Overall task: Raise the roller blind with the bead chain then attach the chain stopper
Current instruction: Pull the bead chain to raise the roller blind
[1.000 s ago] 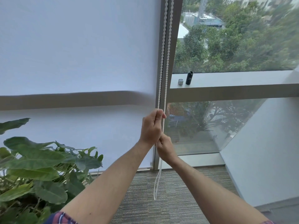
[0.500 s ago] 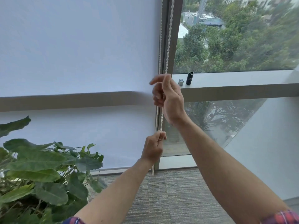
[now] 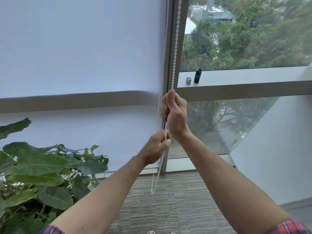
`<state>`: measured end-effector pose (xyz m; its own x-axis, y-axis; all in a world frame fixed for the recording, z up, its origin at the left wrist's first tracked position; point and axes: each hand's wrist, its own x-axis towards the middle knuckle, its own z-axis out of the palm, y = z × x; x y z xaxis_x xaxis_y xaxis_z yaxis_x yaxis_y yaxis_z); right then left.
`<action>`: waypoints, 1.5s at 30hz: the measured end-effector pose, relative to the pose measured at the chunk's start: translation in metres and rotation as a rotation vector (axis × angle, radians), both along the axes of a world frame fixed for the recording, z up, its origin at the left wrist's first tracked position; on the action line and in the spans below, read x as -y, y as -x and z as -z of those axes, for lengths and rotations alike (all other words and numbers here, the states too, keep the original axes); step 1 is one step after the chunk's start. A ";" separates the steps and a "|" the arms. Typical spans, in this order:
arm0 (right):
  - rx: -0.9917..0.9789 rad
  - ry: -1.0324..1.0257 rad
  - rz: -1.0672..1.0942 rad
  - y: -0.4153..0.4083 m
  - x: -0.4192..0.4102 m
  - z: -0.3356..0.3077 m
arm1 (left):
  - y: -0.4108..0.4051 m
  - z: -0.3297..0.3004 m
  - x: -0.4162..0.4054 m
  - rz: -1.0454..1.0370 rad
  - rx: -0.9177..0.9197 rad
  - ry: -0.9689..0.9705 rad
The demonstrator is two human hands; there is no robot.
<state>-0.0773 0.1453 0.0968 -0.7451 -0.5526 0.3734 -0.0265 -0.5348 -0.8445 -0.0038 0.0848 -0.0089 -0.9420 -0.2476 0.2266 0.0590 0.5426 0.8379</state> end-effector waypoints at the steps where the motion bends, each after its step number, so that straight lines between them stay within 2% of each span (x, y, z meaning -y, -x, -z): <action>1: 0.011 -0.012 0.006 0.001 -0.001 0.005 | 0.001 -0.006 0.005 -0.006 -0.031 -0.030; 13: -0.004 -0.075 -0.005 -0.007 -0.003 0.038 | 0.024 -0.108 0.002 -0.115 -0.490 -0.507; 19: 0.031 -0.089 -0.033 -0.014 -0.002 0.053 | 0.037 -0.158 -0.010 -0.047 -0.676 -0.467; 23: 0.077 -0.202 -0.041 -0.020 -0.012 0.081 | 0.045 -0.158 -0.011 -0.074 -0.607 -0.519; 28: 0.115 -0.368 -0.062 -0.017 -0.027 0.117 | 0.048 -0.117 -0.019 -0.171 -0.460 -0.497; 33: 0.052 -0.536 -0.121 -0.007 -0.038 0.136 | 0.048 -0.084 -0.014 -0.258 -0.375 -0.451; 36: -0.017 -0.592 -0.084 0.004 -0.040 0.132 | 0.046 -0.069 -0.011 -0.300 -0.355 -0.408; 39: -0.012 -0.537 0.014 0.016 -0.034 0.108 | 0.045 -0.051 -0.010 -0.299 -0.321 -0.430; 42: 0.019 -0.353 0.094 0.024 -0.024 0.055 | 0.043 -0.034 -0.015 -0.288 -0.289 -0.447; 45: -0.064 -0.147 0.031 0.027 -0.014 -0.001 | 0.039 -0.019 -0.020 -0.285 -0.232 -0.436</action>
<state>-0.1039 0.1592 0.0975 -0.7401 -0.5815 0.3377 -0.0977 -0.4039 -0.9096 -0.0428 0.1047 0.0097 -0.7620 -0.6018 0.2392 0.1699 0.1707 0.9706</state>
